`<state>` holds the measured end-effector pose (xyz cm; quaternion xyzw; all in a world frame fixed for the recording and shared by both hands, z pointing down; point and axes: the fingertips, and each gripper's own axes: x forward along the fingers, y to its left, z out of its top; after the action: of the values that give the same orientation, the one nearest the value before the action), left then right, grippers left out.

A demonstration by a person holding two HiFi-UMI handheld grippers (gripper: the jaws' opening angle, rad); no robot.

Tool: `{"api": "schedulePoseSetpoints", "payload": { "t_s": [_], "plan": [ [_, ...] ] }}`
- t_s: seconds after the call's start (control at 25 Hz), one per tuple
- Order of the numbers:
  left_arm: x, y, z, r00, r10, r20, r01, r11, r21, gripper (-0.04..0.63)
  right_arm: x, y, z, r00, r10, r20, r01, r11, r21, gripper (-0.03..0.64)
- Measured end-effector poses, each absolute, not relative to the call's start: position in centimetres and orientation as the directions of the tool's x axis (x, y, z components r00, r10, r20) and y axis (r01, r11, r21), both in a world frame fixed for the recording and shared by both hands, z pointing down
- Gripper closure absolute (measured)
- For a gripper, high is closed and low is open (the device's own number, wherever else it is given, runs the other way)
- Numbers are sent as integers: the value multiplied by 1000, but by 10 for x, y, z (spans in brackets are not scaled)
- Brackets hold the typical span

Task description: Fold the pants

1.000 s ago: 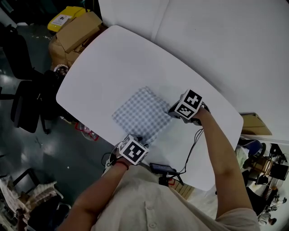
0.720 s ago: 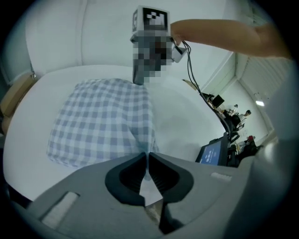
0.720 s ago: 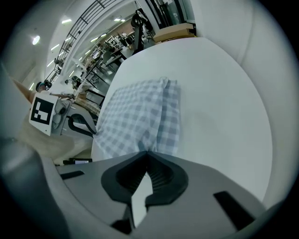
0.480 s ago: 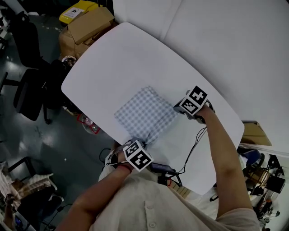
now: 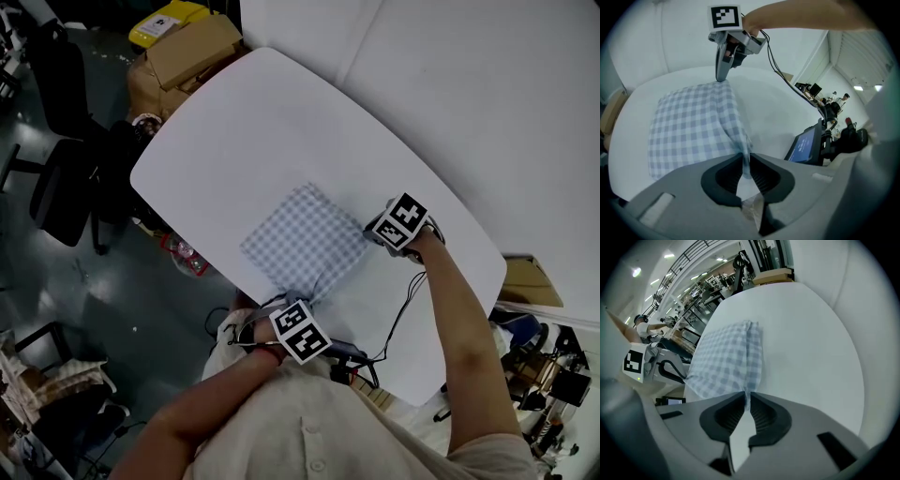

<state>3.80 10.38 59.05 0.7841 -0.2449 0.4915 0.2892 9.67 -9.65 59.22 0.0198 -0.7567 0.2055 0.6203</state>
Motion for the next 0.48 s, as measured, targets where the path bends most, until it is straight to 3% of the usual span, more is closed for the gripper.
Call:
{"api": "schedulePoseSetpoints", "payload": {
  "t_s": [0.16, 0.32, 0.4, 0.48],
  "plan": [
    [36, 106, 555, 410, -179, 894, -669, -726, 161, 529, 99, -100, 567, -295, 144, 945, -209, 955, -211, 505],
    [46, 103, 546, 406, -233, 883, -663, -741, 109, 529, 101, -69, 549, -267, 96, 959, 211, 977, -39, 505],
    [48, 95, 556, 366, -254, 895, -674, -736, 67, 529, 101, -50, 552, -243, 73, 967, 441, 896, 43, 495],
    [47, 87, 566, 327, -257, 909, -683, -730, 39, 529, 101, -34, 557, -224, 59, 973, 589, 804, 87, 489]
  ]
}}
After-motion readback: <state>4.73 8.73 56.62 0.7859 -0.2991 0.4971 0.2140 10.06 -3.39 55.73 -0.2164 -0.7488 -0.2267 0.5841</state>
